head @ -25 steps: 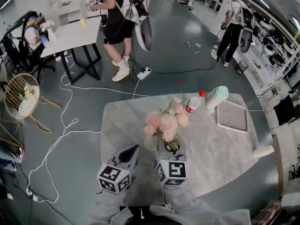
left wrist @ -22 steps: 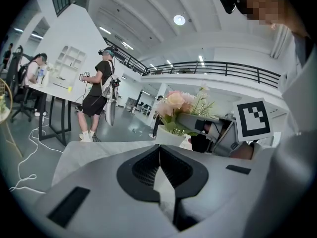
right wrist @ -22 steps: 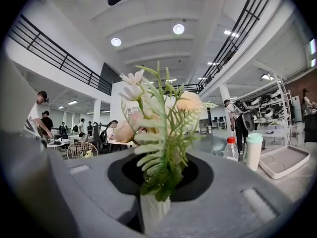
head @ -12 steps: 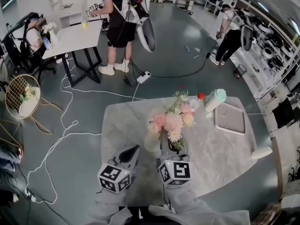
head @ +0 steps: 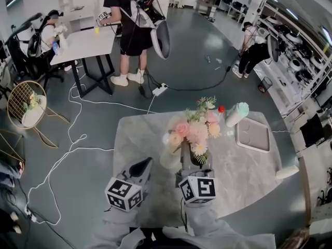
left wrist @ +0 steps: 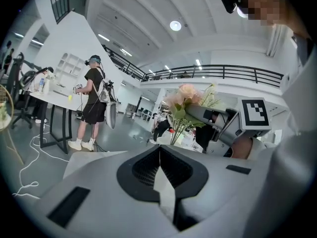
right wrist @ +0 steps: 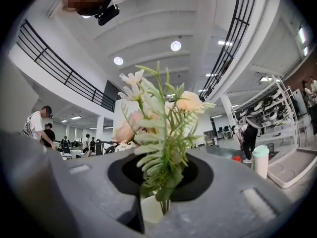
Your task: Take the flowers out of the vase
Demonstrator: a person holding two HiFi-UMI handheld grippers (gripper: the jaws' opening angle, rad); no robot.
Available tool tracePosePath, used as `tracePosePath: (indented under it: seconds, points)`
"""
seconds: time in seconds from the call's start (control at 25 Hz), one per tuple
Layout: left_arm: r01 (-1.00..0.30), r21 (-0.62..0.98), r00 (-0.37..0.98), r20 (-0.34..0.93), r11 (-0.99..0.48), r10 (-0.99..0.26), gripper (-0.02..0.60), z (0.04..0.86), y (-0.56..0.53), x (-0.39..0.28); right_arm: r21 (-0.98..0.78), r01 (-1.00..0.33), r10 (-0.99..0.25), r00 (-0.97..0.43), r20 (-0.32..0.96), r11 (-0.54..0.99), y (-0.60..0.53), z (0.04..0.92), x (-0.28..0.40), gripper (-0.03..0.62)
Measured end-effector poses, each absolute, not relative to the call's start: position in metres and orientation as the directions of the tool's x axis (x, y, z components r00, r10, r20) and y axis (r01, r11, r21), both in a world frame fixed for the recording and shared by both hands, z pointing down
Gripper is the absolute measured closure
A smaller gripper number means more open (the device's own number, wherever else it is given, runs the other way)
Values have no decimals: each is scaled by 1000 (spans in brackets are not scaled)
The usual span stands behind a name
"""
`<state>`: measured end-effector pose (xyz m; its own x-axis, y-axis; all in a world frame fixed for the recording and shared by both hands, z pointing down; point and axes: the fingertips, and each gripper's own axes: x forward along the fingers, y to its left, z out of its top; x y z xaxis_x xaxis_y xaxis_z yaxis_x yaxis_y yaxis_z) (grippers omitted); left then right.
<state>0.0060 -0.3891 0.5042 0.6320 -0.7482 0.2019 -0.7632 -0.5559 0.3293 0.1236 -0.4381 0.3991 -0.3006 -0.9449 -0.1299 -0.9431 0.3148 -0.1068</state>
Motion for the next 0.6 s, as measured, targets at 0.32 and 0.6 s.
tracePosePath:
  seconds: [0.32,0.6]
  points:
    - [-767,300,629,175,-567,-758,580,486,-384,1,-107,-938,-934,-306,-184,329,-429,371,121,496]
    - [-780,266,613,144,-566,-777,580,461,-385,2,-89,-932,-917,-322,-233,350,-420,342,125,496]
